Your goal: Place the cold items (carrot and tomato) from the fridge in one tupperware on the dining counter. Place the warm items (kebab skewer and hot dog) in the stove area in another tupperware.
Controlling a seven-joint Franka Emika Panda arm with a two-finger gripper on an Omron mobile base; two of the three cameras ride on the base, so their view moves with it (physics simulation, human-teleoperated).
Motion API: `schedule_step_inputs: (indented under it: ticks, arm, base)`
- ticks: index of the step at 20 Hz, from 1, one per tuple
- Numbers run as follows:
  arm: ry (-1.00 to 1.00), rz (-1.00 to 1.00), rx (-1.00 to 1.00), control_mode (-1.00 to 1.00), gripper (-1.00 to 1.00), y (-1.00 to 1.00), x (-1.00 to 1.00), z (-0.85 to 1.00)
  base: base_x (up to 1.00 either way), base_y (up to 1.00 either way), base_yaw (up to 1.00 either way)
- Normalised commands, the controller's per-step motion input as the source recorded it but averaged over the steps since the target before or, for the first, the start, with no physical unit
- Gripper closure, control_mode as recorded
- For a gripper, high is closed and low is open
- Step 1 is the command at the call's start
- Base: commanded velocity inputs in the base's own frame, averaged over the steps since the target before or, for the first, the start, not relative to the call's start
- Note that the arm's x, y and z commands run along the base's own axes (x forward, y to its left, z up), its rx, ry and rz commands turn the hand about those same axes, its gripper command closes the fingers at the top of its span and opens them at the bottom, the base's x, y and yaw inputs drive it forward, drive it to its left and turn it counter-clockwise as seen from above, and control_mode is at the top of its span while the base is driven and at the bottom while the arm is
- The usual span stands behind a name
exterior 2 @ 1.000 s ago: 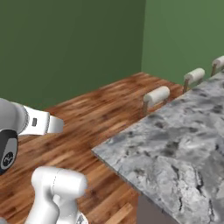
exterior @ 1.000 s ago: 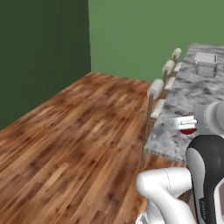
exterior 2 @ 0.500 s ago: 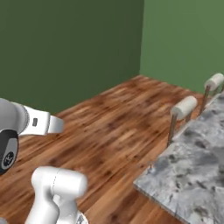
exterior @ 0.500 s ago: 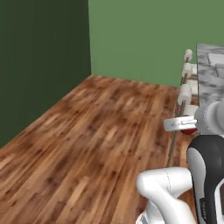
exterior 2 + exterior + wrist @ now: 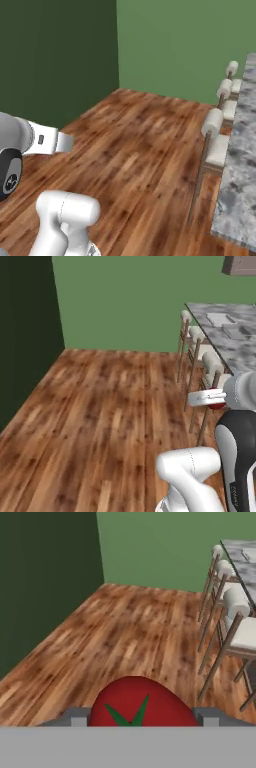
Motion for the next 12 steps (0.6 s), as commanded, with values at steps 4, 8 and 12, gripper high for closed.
schedule_step_inputs:
  ticks: [4,8,12]
  arm:
    - [0.00,0.00,0.00,1.00,1.00,0.00,0.00,0.00]
    - [0.00,0.00,0.00,1.00,1.00,0.00,0.00,0.00]
    - [0.00,0.00,0.00,1.00,1.00,0.00,0.00,0.00]
  base:
    - [0.78,0.81,-0.56]
    - [0.82,0.81,-0.52]
    - [0.89,0.77,-0.52]
